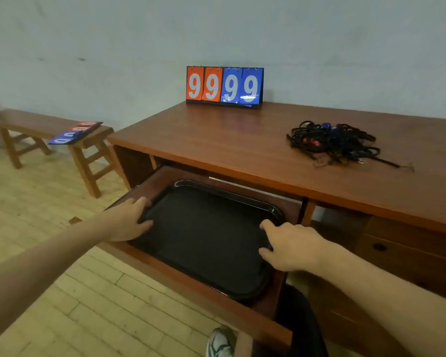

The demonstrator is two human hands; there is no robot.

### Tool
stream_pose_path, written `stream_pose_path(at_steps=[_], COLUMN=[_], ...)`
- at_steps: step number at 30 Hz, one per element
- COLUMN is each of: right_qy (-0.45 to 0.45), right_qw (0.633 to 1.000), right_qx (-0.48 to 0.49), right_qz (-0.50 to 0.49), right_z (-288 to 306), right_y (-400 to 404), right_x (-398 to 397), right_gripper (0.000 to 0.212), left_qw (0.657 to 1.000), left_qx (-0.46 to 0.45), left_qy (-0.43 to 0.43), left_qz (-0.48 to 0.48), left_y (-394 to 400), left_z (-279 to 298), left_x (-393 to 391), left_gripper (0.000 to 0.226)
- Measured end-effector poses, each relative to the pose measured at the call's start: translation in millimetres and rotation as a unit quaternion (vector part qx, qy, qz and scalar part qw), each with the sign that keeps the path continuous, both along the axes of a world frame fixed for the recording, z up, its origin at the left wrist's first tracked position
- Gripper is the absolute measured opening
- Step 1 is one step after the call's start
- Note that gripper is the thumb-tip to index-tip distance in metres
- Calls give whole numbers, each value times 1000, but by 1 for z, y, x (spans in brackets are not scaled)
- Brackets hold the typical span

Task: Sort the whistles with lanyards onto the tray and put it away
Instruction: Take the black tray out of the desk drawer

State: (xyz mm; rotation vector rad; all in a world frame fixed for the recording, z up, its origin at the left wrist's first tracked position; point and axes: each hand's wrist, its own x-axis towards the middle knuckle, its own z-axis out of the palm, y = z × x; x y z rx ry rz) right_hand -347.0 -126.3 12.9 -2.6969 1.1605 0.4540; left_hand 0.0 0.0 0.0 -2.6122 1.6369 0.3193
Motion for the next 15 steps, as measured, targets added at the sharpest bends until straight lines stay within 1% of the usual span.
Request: stream_pose_path(at_steps=[3,7,10,13,15], right_qy=[-6,-44,-63,-81,-102], right_qw=[999,991,988,989,988], right_qx=[12,78,96,88,78], right_qz=[-38,-98,-99,-91,-86], right_z=[-10,-16,-21,-18,-11], right_y=[-3,-7,-4,-3,-4], right_x=[2,-3,-3,-1,0], right_gripper=[65,63,61,57,53], left_qw=[1000,1000,999,999,997], left_qx=[3,8,7,9,-15], left_qy=[6,14,17,25,26], left_qz=[4,16,37,48,69], left_y=[-2,-3,-1,3,5], left_z=[-4,-7,-6,-2,2], left_x=[5,3,5,6,6], left_gripper=[48,47,48,44,41])
